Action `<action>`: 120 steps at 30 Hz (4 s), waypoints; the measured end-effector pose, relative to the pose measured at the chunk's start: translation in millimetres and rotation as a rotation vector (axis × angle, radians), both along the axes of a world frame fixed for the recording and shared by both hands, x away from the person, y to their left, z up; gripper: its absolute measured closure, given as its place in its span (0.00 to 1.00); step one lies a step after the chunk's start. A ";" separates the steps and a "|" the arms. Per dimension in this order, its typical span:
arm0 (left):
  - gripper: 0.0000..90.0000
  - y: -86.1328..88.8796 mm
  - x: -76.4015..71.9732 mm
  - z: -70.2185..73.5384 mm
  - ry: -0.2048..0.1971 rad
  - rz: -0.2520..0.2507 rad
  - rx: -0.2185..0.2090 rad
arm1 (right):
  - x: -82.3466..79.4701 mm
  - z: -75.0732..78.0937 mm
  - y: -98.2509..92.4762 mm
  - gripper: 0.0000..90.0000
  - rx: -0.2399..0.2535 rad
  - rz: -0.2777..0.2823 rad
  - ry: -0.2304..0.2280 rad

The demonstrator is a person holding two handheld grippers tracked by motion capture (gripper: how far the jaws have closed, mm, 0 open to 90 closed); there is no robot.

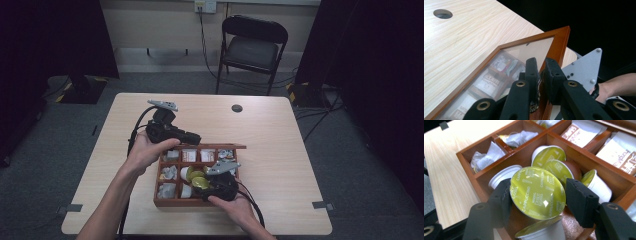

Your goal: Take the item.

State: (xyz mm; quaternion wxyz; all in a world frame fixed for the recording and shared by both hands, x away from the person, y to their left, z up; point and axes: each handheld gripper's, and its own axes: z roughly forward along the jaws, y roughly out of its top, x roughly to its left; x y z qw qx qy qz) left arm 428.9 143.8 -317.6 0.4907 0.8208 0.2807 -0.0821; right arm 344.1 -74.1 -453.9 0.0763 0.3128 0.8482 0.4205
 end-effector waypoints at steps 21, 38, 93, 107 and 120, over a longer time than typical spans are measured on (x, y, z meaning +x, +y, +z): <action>0.91 -0.2 -0.1 0.0 0.000 0.000 0.000 | -6.4 16.2 -22.5 0.44 0.079 -0.003 -0.045; 0.91 -0.2 0.0 0.3 0.001 -0.001 0.002 | -10.9 25.6 -41.3 0.44 0.114 -0.031 -0.076; 0.91 -0.4 -0.9 -0.5 0.001 -0.002 0.000 | 48.5 16.2 -149.2 0.44 0.100 -0.367 -0.076; 0.91 -1.1 -1.4 -0.8 -0.001 -0.012 0.006 | 67.7 -12.4 -153.2 0.44 0.032 -0.402 -0.023; 0.91 -1.2 -1.6 -1.0 -0.001 -0.012 0.006 | 72.5 -23.7 -153.6 0.44 -0.008 -0.413 -0.006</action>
